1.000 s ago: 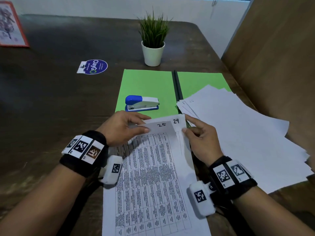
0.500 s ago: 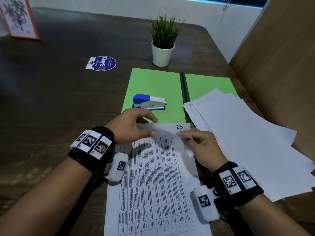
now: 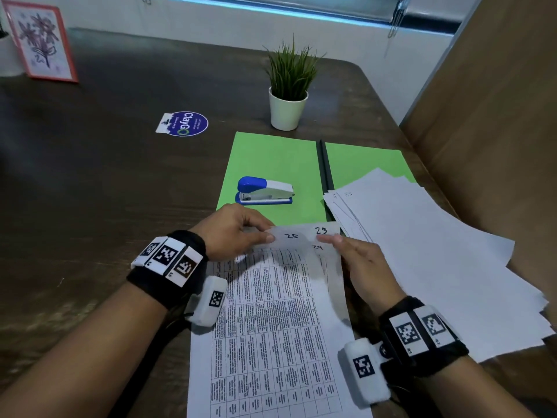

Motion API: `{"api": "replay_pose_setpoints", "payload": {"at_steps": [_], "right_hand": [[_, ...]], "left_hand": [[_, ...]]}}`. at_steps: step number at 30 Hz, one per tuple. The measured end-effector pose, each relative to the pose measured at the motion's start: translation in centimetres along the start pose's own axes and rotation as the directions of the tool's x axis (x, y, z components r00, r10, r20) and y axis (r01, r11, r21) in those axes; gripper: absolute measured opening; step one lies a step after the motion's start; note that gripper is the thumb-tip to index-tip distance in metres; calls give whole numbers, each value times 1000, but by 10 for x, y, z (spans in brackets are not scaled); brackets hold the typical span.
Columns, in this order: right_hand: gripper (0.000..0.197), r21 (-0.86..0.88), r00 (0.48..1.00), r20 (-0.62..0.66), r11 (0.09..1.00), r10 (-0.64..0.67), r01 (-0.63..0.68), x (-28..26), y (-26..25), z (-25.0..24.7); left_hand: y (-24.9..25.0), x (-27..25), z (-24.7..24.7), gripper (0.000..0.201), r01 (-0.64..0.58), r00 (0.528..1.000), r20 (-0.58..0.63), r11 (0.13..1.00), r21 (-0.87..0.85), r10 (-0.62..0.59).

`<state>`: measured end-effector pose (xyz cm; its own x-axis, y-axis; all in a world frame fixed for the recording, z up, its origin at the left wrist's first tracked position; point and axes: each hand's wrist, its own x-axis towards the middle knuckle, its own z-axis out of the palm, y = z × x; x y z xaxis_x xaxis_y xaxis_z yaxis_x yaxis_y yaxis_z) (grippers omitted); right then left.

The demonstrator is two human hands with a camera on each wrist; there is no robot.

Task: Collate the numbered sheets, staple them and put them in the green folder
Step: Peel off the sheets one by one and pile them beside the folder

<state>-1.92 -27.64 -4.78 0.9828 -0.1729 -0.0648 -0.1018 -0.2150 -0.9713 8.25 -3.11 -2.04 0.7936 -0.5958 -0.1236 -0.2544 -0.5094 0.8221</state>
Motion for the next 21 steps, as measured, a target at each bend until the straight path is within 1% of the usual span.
{"api": "replay_pose_setpoints", "payload": {"at_steps": [1, 2, 3, 4, 5, 6, 7, 8, 9, 10, 11, 12, 13, 14, 15, 16, 17, 18, 19, 21], "right_hand": [[29, 10, 999, -27, 1000, -17, 18, -1, 2, -1], [43, 32, 1000, -29, 999, 6, -5, 0, 6, -4], [58, 31, 998, -8, 998, 62, -62, -1, 6, -6], [63, -9, 991, 27, 991, 133, -132, -2, 8, -10], [55, -65, 977, 76, 979, 198, -194, -4, 6, -13], [38, -146, 960, 133, 963, 247, -227, -5, 5, -18], [18, -237, 950, 170, 947, 260, -217, -8, 2, -21], [11, -287, 958, 152, 939, 242, -191, -9, -1, -24], [22, -318, 979, 85, 937, 183, -148, -10, -3, -27], [33, -320, 993, -9, 941, 115, -112, -9, -2, -31], [40, -300, 994, -83, 949, 69, -91, -9, -3, -36], [43, -305, 994, -95, 949, 57, -83, -8, -6, -39], [42, -336, 995, -41, 937, 92, -101, -9, -9, -40], [41, -406, 988, 33, 905, 151, -125, -10, -9, -42], [41, -489, 980, 71, 863, 188, -130, -11, -12, -43], [43, -560, 984, 59, 822, 168, -106, -9, -17, -47], [46, -608, 996, 0, 791, 94, -75, -4, -25, -54], [47, -644, 997, -79, 764, -7, -46, 2, -39, -64], [43, -661, 982, -162, 749, -101, -32, 7, -58, -74], [24, -625, 923, -303, 780, -237, -5, 18, -103, -98]], "left_hand": [[1, 0, -1, 7, -17, 1000, -15, 1000, 11, 17], [3, 0, -2, 8, -30, 999, -35, 999, 30, 31], [4, 0, -3, 10, -41, 998, -53, 998, 48, 44], [6, -1, -4, 10, -50, 996, -67, 997, 57, 54], [6, 0, -6, 9, -59, 995, -74, 997, 57, 63], [7, -1, -7, 8, -68, 995, -75, 996, 56, 72], [6, -1, -8, 7, -72, 995, -71, 996, 55, 76], [6, -1, -9, 6, -73, 995, -66, 996, 56, 77], [6, -1, -10, 8, -75, 995, -66, 995, 60, 79], [7, 0, -11, 11, -79, 994, -71, 995, 66, 84], [7, 0, -11, 13, -81, 993, -77, 995, 65, 86], [7, 0, -11, 14, -82, 993, -79, 995, 62, 87], [8, 0, -11, 15, -84, 993, -79, 995, 62, 88], [8, 0, -11, 14, -87, 993, -78, 994, 67, 92], [8, 0, -12, 14, -84, 993, -78, 994, 72, 90], [8, 0, -12, 13, -81, 993, -75, 994, 79, 87], [9, -1, -13, 11, -82, 994, -72, 993, 83, 88], [10, -1, -14, 12, -83, 994, -70, 993, 88, 90], [12, -2, -14, 15, -88, 993, -69, 992, 95, 95], [13, -3, -13, 20, -97, 992, -73, 989, 112, 106]]}}
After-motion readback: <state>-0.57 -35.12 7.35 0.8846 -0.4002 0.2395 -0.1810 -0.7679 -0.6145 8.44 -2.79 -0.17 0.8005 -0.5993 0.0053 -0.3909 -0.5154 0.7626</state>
